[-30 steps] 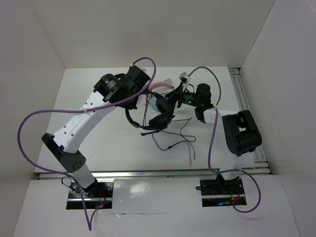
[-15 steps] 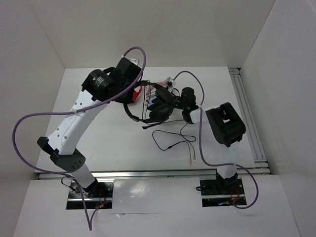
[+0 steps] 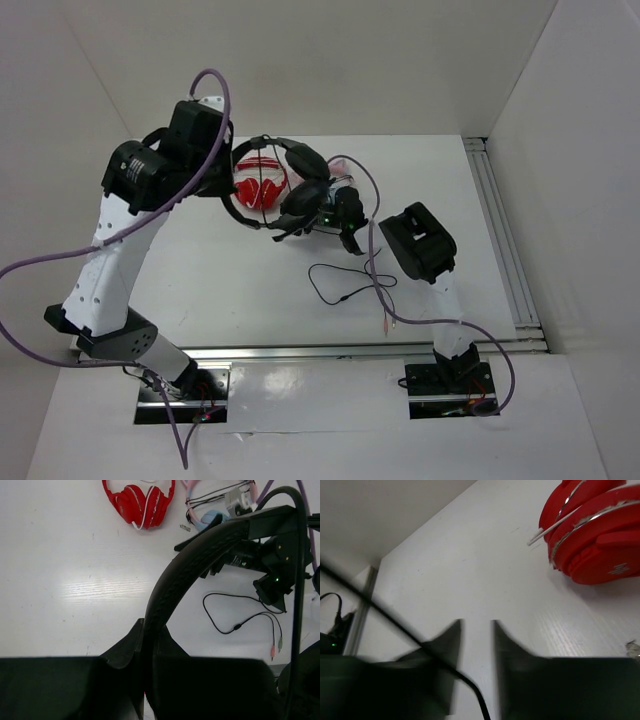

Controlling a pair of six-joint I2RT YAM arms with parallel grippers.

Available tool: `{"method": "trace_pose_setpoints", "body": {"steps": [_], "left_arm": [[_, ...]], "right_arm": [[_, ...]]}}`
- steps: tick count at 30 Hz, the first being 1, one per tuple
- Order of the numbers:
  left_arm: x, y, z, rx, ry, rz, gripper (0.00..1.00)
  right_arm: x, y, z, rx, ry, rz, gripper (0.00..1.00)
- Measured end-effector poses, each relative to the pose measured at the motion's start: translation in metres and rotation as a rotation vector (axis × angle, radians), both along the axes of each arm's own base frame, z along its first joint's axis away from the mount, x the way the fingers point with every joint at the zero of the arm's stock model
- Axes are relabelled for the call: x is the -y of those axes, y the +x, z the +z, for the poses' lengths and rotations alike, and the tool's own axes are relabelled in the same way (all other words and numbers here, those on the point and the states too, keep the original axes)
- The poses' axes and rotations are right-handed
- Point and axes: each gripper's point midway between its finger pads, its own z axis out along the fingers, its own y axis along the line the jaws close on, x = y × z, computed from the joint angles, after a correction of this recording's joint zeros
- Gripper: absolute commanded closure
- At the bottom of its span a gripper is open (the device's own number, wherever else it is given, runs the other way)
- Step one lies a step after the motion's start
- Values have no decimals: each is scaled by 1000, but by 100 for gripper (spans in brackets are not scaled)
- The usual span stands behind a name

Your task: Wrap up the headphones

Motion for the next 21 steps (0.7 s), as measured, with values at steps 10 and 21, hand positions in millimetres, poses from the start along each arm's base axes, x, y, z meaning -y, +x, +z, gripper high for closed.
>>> {"method": "trace_pose_setpoints", "body": {"steps": [10,21], "left_arm": [[-82,28,-7,-18,-157,288,100],[-127,108,-53,-81,-292,550,100]], "right_arm": [[13,-63,-20,-38,-37,-19,100],[-40,-170,65,178,-22,152,100]]}}
